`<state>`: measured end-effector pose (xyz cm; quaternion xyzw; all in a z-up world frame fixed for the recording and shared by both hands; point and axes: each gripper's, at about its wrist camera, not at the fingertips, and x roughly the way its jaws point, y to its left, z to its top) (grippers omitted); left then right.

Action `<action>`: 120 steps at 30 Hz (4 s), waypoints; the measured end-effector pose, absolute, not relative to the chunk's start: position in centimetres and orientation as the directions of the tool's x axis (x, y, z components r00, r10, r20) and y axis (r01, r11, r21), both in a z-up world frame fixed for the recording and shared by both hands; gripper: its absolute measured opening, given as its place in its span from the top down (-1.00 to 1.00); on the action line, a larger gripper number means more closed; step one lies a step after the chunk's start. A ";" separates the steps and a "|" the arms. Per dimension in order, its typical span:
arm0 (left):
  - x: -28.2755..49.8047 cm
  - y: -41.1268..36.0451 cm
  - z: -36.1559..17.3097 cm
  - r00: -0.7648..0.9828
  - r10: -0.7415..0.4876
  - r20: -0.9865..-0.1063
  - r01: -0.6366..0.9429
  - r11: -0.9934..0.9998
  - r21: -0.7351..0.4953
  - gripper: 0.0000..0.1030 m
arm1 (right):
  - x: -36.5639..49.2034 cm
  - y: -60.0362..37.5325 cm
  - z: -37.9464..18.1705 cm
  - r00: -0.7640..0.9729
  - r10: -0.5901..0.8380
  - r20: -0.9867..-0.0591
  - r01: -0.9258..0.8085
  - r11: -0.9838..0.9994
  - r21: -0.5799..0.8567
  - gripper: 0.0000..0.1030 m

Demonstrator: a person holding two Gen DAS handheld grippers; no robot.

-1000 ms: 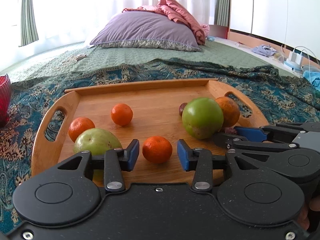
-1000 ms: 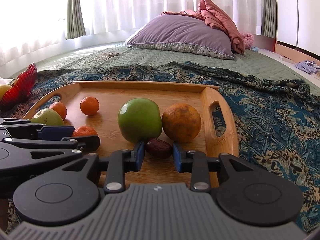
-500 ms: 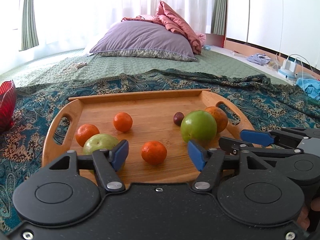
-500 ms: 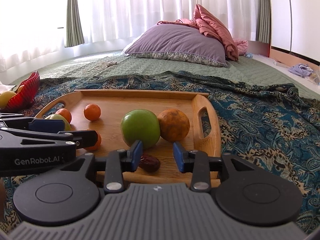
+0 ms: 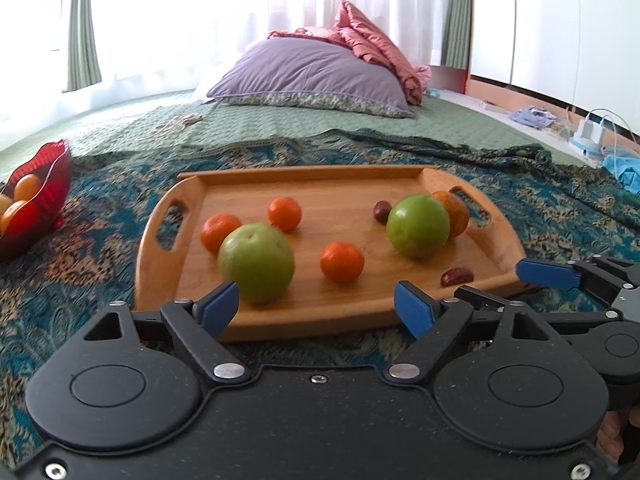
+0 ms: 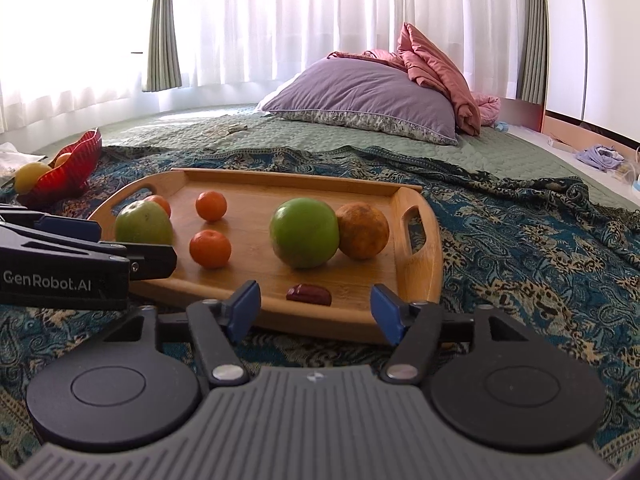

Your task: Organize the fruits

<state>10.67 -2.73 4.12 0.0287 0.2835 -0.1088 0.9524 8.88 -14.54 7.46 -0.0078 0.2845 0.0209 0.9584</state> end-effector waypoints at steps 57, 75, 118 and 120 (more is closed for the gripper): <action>10.4 0.4 -1.3 0.771 -0.072 -0.633 0.099 0.995 0.007 -1.00 | 8.3 -13.5 3.6 0.782 0.015 -0.623 -0.027 1.000 -0.010 -1.00; 10.6 0.4 -1.4 0.765 -0.071 -0.640 0.100 0.995 0.010 -1.00 | 8.2 -13.4 3.6 0.784 0.010 -0.621 -0.026 1.000 -0.017 -1.00; 10.5 0.4 -1.5 0.767 -0.071 -0.638 0.100 0.995 0.010 -1.00 | 8.2 -13.4 3.7 0.784 0.010 -0.621 -0.026 0.999 -0.018 -1.00; 10.5 0.4 -1.5 0.767 -0.071 -0.638 0.100 0.995 0.010 -1.00 | 8.2 -13.4 3.7 0.784 0.010 -0.621 -0.026 0.999 -0.018 -1.00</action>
